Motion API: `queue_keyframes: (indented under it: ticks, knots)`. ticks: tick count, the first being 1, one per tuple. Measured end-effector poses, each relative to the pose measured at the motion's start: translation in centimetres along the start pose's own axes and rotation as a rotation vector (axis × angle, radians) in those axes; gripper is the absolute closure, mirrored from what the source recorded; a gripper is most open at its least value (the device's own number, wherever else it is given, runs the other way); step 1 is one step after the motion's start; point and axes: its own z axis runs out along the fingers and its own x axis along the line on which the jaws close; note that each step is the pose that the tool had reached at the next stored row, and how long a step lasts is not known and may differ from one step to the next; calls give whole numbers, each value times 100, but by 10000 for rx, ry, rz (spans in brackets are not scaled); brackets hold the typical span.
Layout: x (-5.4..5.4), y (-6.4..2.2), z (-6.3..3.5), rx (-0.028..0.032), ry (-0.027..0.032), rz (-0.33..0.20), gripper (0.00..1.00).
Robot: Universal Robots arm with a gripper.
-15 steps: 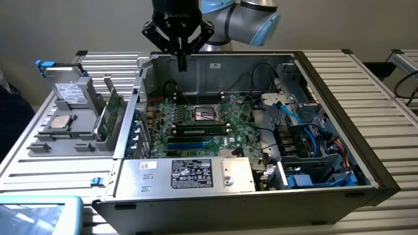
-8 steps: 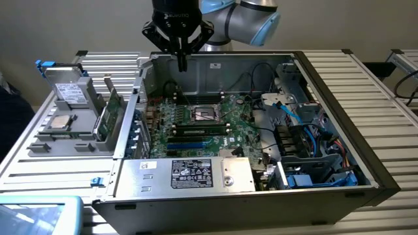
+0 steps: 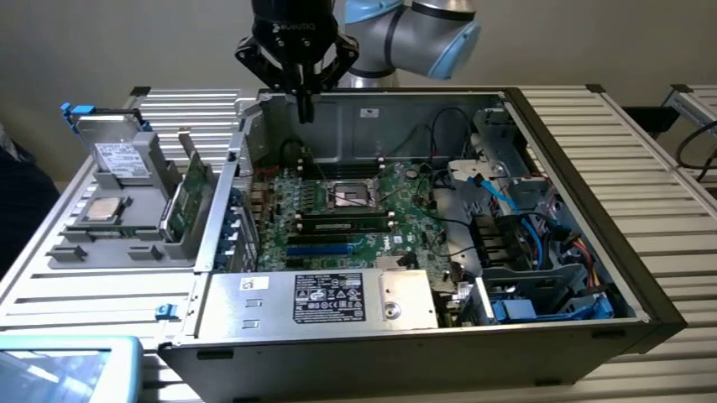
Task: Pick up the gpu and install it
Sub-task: 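Reach for the gpu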
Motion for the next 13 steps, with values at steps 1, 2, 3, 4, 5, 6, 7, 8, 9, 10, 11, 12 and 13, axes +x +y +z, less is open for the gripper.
queue_keyframes:
  ticks: [1,2,3,4,5,6,7,8,9,10,11,12,13]
  knots:
    - [28,-2,-1,0,0,0,88]
    - [58,-4,-2,0,0,1,88]
    - [92,-6,-3,0,0,0,88]
    - [127,-9,-4,0,-1,-1,88]
    - [169,-12,-5,-1,0,0,88]
    - [216,-15,-7,0,0,0,88]
    - [258,-18,-8,-1,0,-1,88]
    - [304,-21,-10,-1,0,-1,88]
    - [352,-25,-11,-1,0,0,88]
    - [397,-28,-13,-1,0,1,88]
    - [439,-31,-14,0,0,-1,88]
    - [479,-34,-15,-1,0,-1,88]
    - [520,-36,-17,-1,0,0,88]
